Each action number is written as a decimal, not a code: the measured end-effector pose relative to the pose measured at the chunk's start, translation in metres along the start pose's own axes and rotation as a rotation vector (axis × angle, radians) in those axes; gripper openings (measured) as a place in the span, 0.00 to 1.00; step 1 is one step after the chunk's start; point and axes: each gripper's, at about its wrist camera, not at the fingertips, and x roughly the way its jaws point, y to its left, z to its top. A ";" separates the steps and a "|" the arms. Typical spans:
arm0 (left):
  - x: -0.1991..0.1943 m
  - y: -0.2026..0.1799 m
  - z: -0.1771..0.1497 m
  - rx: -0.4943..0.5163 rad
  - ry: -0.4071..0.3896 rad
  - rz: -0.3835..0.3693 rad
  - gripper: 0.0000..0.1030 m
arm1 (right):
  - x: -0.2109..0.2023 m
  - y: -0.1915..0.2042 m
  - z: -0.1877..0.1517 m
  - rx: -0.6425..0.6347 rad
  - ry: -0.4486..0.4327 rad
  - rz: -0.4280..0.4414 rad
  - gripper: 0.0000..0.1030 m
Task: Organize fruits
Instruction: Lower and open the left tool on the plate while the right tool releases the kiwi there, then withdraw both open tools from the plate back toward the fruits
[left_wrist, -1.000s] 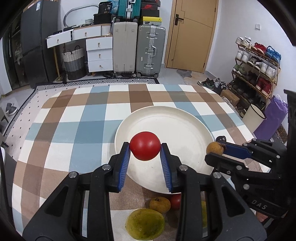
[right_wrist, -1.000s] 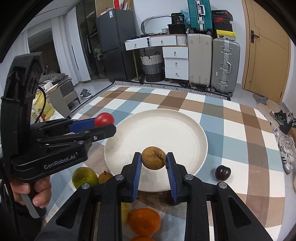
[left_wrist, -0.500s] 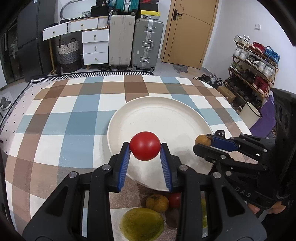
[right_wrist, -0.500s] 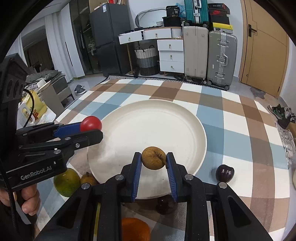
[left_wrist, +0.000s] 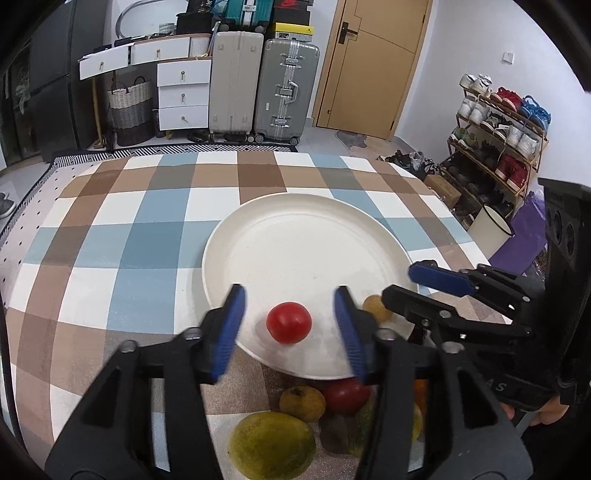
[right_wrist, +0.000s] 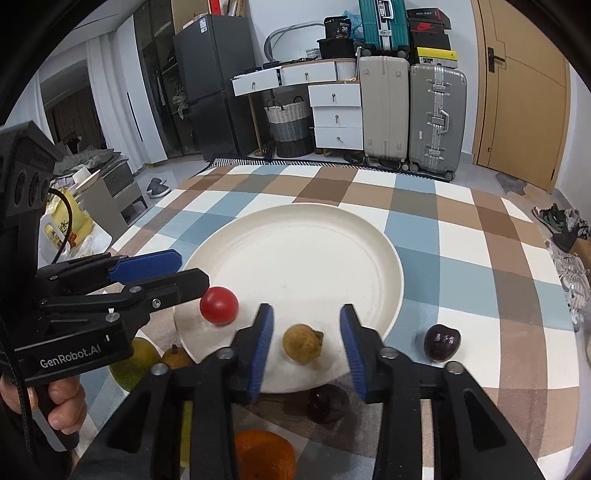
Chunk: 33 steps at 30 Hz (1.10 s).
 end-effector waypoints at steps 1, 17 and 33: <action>-0.002 0.001 0.000 -0.004 -0.003 0.000 0.61 | -0.003 -0.001 -0.001 0.001 -0.006 -0.003 0.45; -0.054 0.005 -0.028 0.022 -0.057 0.060 0.99 | -0.067 0.001 -0.021 0.020 -0.072 -0.001 0.99; -0.090 0.014 -0.065 0.044 -0.044 0.109 0.99 | -0.090 0.017 -0.056 0.014 -0.035 -0.056 1.00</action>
